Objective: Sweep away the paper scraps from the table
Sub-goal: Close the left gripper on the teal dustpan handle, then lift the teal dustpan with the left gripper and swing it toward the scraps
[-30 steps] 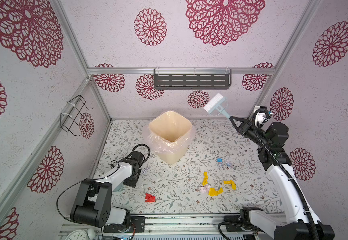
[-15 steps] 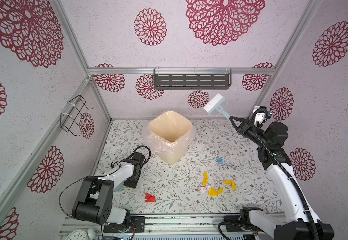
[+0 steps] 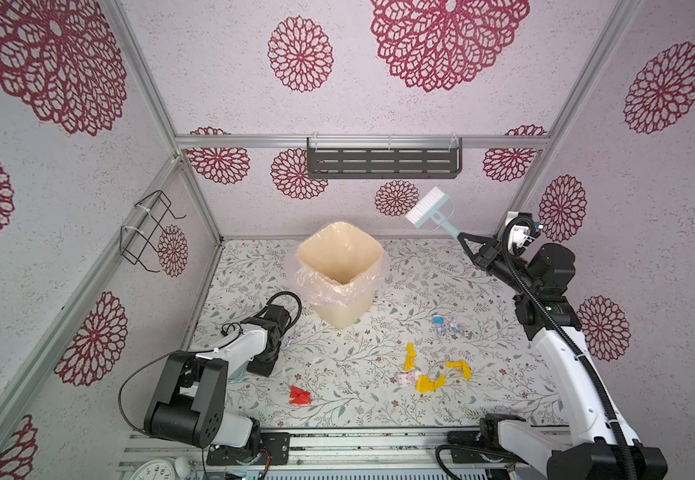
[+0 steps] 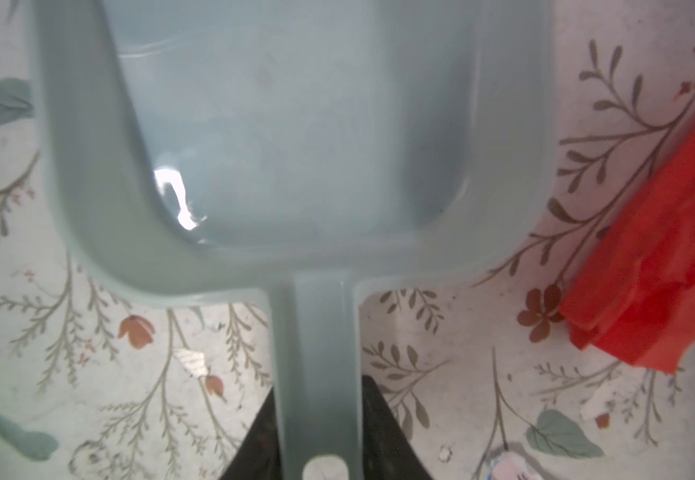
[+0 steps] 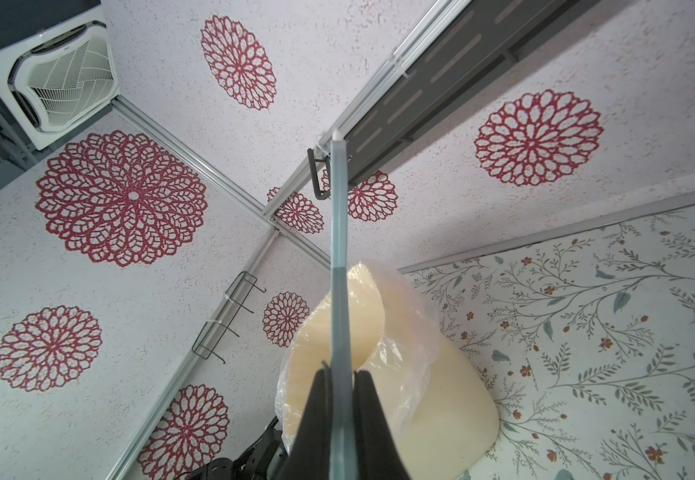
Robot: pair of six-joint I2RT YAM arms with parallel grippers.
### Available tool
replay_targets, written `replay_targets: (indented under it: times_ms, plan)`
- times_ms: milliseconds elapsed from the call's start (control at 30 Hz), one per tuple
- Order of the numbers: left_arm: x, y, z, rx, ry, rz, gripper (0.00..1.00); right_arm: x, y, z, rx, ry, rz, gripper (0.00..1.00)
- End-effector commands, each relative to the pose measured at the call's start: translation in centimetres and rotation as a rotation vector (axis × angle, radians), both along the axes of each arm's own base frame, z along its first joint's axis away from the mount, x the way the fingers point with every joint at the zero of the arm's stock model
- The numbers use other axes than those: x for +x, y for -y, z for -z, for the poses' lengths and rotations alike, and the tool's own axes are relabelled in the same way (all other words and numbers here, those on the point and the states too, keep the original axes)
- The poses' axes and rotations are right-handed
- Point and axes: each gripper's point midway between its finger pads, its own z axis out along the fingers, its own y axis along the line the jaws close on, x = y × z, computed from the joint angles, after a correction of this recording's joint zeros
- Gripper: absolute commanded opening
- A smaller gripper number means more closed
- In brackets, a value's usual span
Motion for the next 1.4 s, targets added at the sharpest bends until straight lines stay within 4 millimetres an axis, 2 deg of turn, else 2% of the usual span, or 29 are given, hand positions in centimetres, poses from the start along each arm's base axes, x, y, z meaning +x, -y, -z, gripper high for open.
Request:
replay_targets:
  times_ms: [0,533,767,933,1033,1267,1367]
  plan:
    - [0.2,0.2,0.2,0.003,0.001,-0.006,0.27,-0.7,0.0,-2.5,-0.009,0.09,-0.005,0.0]
    - [0.0,-0.2,-0.6,0.021,0.009,-0.009,0.16,-0.8,0.0,-2.6,-0.008,0.093,-0.008,0.0]
    - [-0.5,-1.5,-3.4,0.089,0.034,0.019,0.14,-0.8,0.0,-2.5,-0.017,0.09,-0.008,0.0]
    - [-1.3,-2.8,-7.4,0.155,0.087,0.058,0.12,-0.6,0.0,-2.2,-0.02,0.085,-0.009,0.0]
    - [-1.0,-3.6,-11.0,0.206,0.139,0.103,0.1,-0.5,-0.1,-2.2,-0.02,0.083,-0.011,0.0]
    - [1.5,-4.5,-21.8,0.336,0.265,0.283,0.09,-0.3,-0.1,-2.2,-0.041,0.083,-0.015,0.0]
    - [3.4,-3.9,-26.4,0.382,0.311,0.406,0.08,-0.2,0.0,-2.0,-0.077,0.069,-0.007,0.0]
